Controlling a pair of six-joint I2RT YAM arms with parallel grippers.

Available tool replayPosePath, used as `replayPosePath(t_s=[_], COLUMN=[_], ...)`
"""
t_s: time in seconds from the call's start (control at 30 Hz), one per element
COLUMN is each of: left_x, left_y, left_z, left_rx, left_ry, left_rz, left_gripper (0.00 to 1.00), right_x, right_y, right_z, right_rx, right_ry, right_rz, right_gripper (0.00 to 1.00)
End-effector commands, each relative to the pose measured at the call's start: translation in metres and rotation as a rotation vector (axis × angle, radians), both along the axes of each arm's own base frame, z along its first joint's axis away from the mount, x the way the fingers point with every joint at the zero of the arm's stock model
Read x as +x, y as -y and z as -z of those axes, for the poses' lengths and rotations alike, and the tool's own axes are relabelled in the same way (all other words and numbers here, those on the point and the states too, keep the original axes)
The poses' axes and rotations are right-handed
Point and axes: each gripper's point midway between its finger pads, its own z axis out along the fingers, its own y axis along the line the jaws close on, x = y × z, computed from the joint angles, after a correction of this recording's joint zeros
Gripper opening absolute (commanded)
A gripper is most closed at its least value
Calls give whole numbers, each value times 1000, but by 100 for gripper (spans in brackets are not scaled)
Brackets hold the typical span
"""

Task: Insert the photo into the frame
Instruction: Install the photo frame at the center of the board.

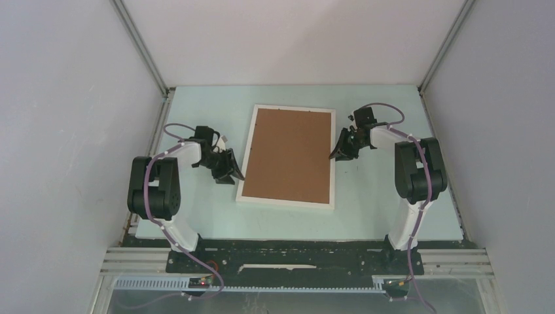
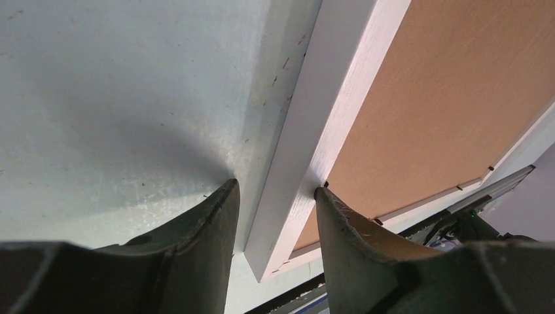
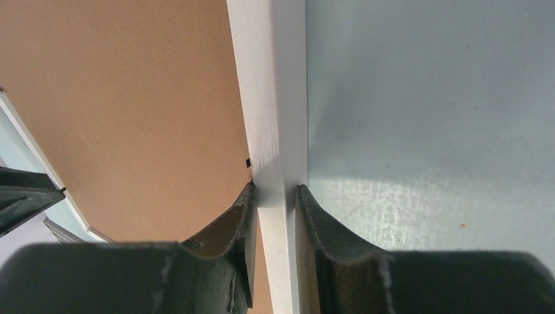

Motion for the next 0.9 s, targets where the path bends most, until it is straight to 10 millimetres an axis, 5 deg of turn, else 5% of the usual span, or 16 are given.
replayPosePath(t_s=[0.0,0.27,0.87], left_x=[23,24,1], left_y=[4,-8,5], left_z=[-4,-11,8], left_rx=[-8,-12,90], left_ry=[46,71,18], left_rz=[-15,-44,40], left_gripper=[53,55,52], right_x=[8,8,8], right_y=[-16,-18,-20], right_z=[-12,-13,-13], right_rx=[54,56,62], right_ry=[60,61,65], right_rz=[-38,-43,-46], right_gripper=[27,26,22])
